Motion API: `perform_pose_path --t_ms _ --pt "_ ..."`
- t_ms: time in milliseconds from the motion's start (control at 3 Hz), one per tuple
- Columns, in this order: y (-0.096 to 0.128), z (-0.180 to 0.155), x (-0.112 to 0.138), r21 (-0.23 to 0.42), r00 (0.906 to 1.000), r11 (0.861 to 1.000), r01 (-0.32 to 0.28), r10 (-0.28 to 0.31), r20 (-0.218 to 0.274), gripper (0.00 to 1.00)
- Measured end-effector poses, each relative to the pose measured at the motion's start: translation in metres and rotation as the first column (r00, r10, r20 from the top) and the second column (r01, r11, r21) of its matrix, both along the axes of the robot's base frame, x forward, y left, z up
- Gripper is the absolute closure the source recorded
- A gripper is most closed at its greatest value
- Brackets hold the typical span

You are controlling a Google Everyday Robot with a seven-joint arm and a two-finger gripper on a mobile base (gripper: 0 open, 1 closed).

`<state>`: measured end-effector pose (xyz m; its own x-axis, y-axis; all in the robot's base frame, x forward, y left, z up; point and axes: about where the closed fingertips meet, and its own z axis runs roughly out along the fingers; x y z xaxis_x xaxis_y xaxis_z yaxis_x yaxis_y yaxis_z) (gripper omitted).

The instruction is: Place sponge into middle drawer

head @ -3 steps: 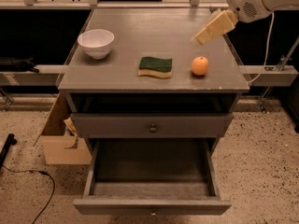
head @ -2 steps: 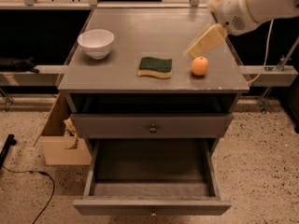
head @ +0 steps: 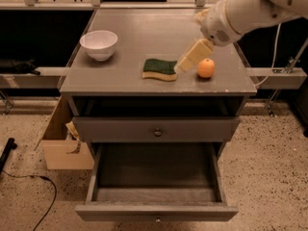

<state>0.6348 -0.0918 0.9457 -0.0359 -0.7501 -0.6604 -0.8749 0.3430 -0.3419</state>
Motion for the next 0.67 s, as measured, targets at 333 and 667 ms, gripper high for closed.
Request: perform_pose_path --t_ms 333,667 --pt "0.017 -0.004 0.033 -0.041 0.9996 0.999 -0.019 0.019 0.019 0.00" --pt "0.016 -0.012 0.056 -0.042 0.9999 0.999 0.002 -0.002 0.017 0.00"
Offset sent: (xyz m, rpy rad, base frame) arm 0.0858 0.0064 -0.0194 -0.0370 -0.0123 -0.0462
